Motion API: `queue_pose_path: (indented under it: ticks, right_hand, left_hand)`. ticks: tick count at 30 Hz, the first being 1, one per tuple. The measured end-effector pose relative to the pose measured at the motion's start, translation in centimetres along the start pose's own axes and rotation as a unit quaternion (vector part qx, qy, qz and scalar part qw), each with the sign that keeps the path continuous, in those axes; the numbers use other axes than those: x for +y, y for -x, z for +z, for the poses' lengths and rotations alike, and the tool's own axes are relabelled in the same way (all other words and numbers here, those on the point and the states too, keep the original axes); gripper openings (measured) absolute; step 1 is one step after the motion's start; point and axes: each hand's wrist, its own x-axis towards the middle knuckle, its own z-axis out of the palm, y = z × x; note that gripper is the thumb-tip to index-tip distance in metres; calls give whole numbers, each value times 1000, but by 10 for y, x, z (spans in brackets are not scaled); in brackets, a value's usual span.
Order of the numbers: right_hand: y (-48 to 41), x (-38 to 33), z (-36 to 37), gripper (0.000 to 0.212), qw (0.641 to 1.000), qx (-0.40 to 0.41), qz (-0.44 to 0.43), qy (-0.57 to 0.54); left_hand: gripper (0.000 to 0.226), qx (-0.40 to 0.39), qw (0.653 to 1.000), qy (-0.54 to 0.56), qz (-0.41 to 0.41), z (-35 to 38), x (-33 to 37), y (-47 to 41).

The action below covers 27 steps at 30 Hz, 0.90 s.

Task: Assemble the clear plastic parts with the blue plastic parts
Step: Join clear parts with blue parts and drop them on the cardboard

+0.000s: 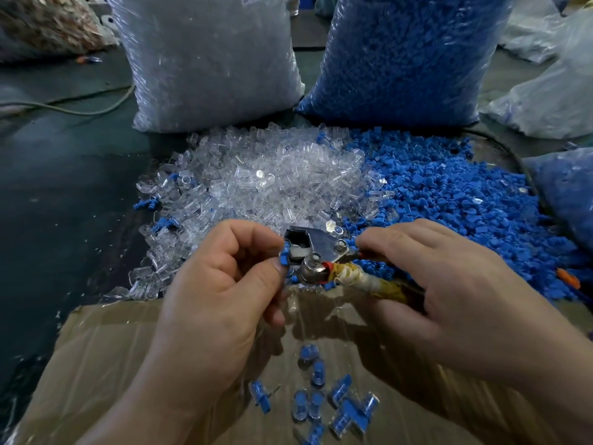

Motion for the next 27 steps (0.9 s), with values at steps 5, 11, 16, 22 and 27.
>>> queue_pose_path:
  ticks: [5,11,16,22,27]
  right_hand:
    - [-1,1,5,59,999,19,-25,22]
    - [1,-2,3,56,999,35,-17,14]
    - [3,-3,2,48,1000,27,2,10]
    - [-5,17,6,57,993,32,75,84]
    - [-19,25,10,69,983,1,118,141]
  left_hand:
    - [26,-18,1000,-24,8,2,7,2]
    - [16,-21,1000,3,-1,4,12,3]
    - [15,-10,1000,-13,12,4,13,5]
    - [35,3,993,-95,-64,1,7,0]
    - [33,-36,987,-115,-109,10,10,5]
